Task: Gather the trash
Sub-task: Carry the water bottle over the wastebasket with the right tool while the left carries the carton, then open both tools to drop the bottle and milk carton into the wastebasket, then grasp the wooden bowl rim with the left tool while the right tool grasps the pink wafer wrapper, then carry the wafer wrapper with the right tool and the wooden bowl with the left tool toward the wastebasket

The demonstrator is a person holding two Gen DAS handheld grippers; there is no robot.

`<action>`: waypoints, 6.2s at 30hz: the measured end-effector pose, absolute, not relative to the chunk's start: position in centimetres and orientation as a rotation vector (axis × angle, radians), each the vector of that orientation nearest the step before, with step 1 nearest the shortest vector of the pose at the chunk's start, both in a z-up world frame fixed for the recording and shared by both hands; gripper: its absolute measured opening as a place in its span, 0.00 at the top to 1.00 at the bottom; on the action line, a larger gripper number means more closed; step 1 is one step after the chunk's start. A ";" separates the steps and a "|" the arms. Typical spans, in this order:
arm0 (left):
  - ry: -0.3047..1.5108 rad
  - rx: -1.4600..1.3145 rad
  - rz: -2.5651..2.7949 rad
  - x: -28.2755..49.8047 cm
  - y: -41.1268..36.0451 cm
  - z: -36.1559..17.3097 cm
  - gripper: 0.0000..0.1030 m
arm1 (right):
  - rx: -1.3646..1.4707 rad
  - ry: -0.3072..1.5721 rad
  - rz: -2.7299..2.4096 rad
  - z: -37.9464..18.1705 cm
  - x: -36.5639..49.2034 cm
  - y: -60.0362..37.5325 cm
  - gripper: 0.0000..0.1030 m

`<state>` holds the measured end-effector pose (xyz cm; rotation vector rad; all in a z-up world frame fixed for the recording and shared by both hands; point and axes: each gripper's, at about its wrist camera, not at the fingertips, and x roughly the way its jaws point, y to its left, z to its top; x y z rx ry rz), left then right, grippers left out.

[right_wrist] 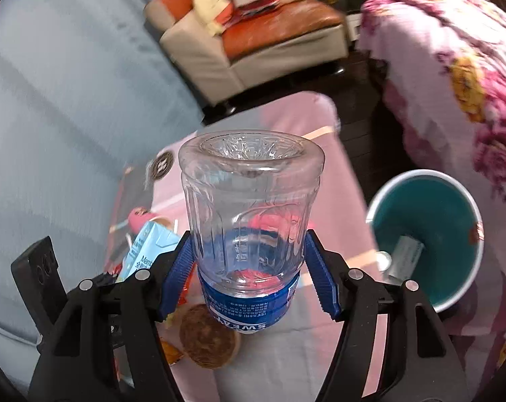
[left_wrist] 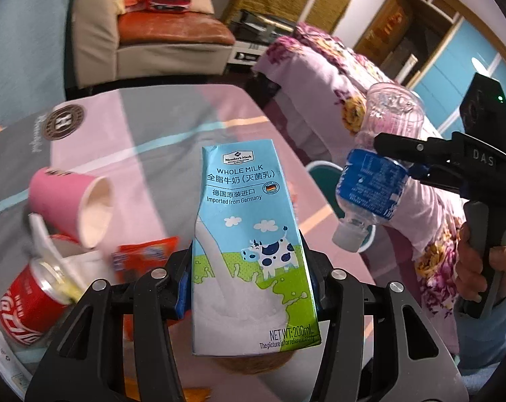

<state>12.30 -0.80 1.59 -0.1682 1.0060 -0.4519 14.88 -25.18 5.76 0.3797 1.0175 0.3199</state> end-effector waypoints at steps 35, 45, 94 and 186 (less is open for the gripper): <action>1.197 0.151 -0.648 19.4 -26.8 -5.6 0.49 | 0.525 0.924 -0.055 -1.8 12.4 -45.4 0.39; 1.164 0.136 -0.615 20.0 -25.9 -5.2 0.20 | 0.519 0.937 -0.071 -2.3 13.2 -45.0 0.39; 1.151 -0.048 -0.506 14.5 -11.1 -2.9 0.10 | 0.445 1.110 0.021 -1.5 12.1 -35.0 0.25; 0.987 -0.192 -0.260 14.2 2.8 -2.5 0.92 | 0.331 1.172 0.281 -6.1 19.3 -21.4 0.89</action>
